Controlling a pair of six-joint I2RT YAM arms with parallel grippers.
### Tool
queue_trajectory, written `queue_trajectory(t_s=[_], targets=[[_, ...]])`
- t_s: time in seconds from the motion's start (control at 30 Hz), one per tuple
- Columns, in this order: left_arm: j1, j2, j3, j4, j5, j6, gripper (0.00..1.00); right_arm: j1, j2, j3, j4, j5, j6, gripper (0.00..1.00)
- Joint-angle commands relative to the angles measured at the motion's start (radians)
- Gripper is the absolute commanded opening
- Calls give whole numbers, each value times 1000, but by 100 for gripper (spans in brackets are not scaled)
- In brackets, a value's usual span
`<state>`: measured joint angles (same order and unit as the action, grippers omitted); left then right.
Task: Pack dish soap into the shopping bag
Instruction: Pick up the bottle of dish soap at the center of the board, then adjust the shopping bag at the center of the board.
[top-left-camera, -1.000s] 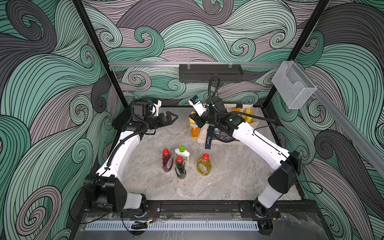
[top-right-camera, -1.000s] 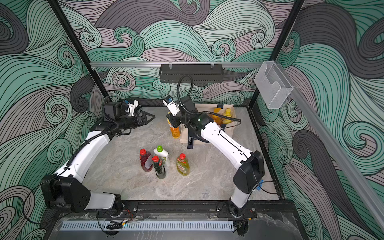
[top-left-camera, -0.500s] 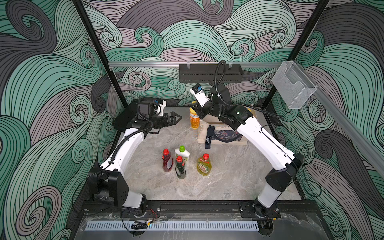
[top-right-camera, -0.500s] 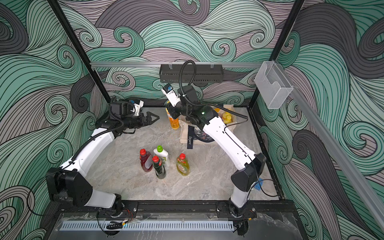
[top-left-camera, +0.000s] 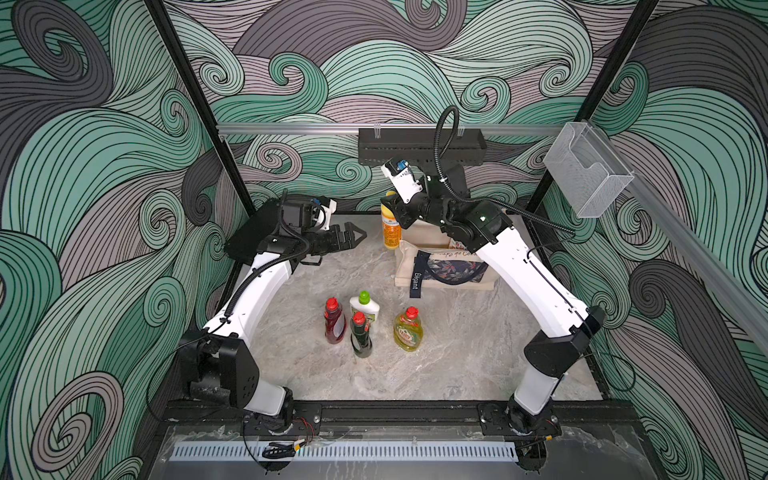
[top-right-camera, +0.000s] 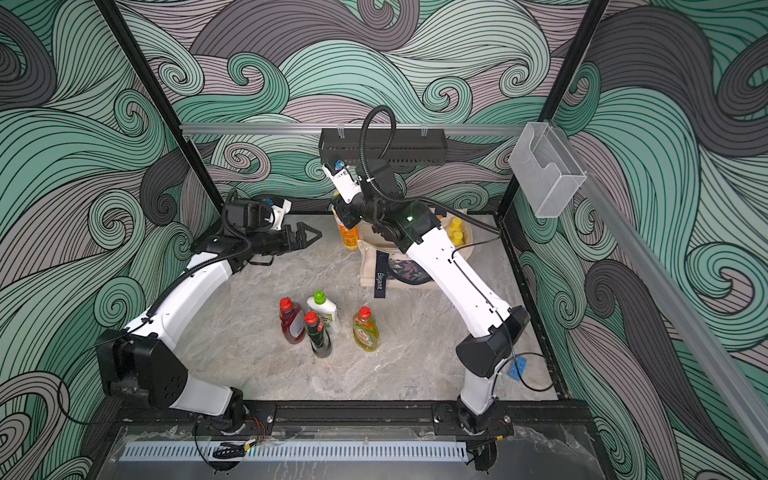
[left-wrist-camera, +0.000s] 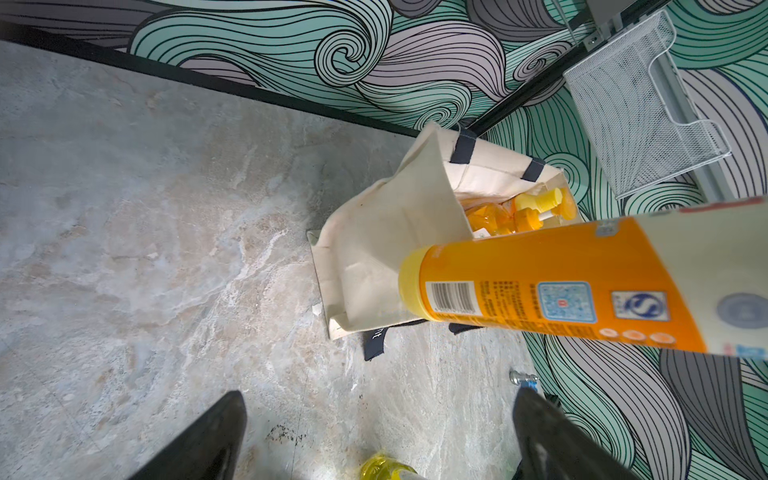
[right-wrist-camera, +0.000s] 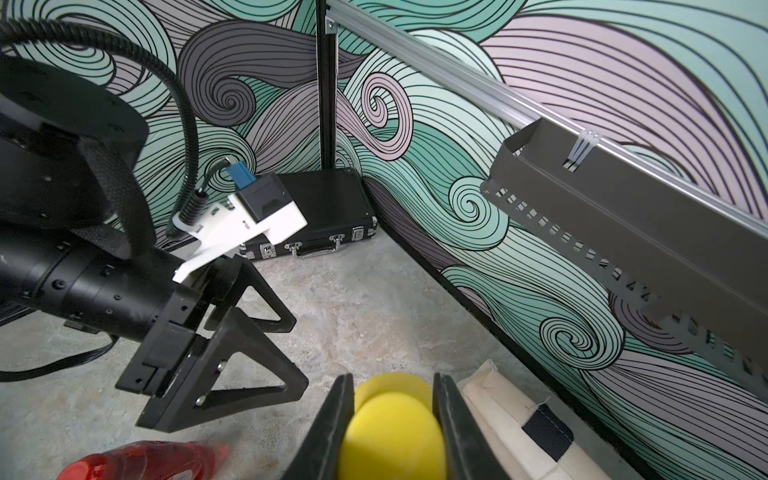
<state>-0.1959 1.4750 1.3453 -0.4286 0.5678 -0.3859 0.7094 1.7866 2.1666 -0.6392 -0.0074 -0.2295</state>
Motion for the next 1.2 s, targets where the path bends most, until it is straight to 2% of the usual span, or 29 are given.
queue_trajectory(t_s=[0.0, 0.27, 0.97, 1.17], targets=[[-22, 19, 63, -45, -14, 47, 99, -1, -6, 81, 92, 39, -30, 0], [-45, 54, 95, -58, -8, 54, 98, -4, 36, 212, 40, 79, -57, 0], [-123, 131, 184, -61, -7, 57, 99, -74, -35, 216, 47, 139, -84, 0], [-151, 168, 214, -52, -18, 51, 99, -103, -77, 163, 51, 174, -84, 0]])
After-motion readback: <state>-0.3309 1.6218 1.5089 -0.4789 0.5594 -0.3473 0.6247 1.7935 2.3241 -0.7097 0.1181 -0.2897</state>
